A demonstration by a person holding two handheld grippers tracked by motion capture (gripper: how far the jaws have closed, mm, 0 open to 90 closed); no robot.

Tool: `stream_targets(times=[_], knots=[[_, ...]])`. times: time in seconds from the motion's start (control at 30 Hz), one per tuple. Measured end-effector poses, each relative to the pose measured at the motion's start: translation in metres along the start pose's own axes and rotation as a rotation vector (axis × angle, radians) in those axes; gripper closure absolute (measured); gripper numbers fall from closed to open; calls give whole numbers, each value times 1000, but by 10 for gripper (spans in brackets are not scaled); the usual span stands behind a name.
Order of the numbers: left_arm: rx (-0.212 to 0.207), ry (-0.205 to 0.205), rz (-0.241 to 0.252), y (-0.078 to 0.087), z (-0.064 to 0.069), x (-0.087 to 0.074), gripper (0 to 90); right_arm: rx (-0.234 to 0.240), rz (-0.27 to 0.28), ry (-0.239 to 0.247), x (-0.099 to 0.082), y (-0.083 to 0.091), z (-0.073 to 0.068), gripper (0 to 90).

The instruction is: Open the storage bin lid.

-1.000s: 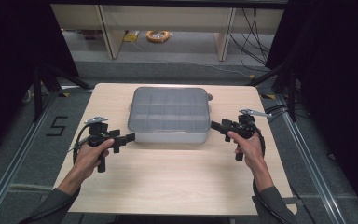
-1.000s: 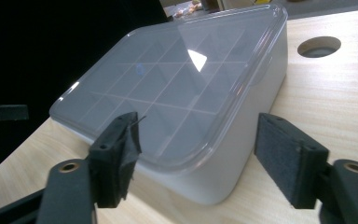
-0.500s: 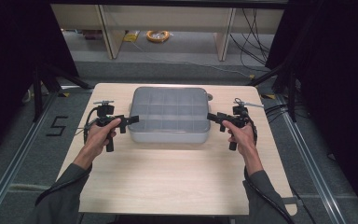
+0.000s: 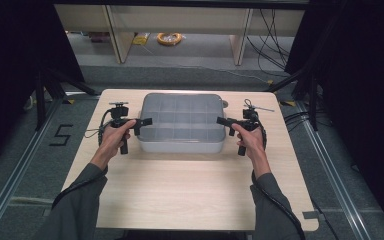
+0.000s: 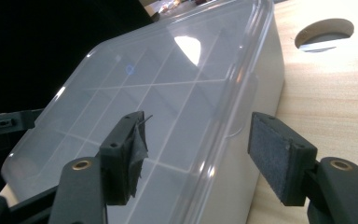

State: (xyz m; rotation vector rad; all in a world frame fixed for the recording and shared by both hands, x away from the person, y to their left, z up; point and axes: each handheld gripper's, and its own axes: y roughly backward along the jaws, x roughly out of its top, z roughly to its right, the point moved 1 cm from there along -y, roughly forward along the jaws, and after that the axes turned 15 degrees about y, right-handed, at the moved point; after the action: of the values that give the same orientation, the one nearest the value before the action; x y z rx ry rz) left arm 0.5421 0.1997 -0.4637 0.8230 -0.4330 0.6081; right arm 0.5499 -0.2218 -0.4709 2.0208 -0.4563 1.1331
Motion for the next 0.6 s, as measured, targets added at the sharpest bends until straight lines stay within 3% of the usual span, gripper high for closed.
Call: stream_targets(times=[0.03,0.07,0.1,0.17,0.27,0.3,0.33,0.37,0.47,0.6], knots=[[2,3,-2,-2,0,1,225,0,0,0,0,0,0,378],[4,5,-6,-4,0,2,233,14,-32,-84,1,1,-5,379],[5,2,-8,-6,0,2,233,-2,-18,-53,0,-3,-1,381],[3,0,-14,-10,1,2,243,13,-25,-99,1,-7,0,398],[6,6,-18,-14,0,3,250,7,-17,-104,1,-9,1,415],[11,12,-10,-16,-1,4,260,6,-2,-72,1,-10,4,428],[19,11,-9,-16,-1,4,277,13,-10,-97,1,-11,2,435],[24,2,-15,-16,-2,5,303,9,2,-70,2,-13,3,447],[25,24,10,-16,-2,4,321,9,-8,-86,3,-11,1,468],[27,21,18,-14,-2,3,342,-16,7,-50,3,-12,2,509]])
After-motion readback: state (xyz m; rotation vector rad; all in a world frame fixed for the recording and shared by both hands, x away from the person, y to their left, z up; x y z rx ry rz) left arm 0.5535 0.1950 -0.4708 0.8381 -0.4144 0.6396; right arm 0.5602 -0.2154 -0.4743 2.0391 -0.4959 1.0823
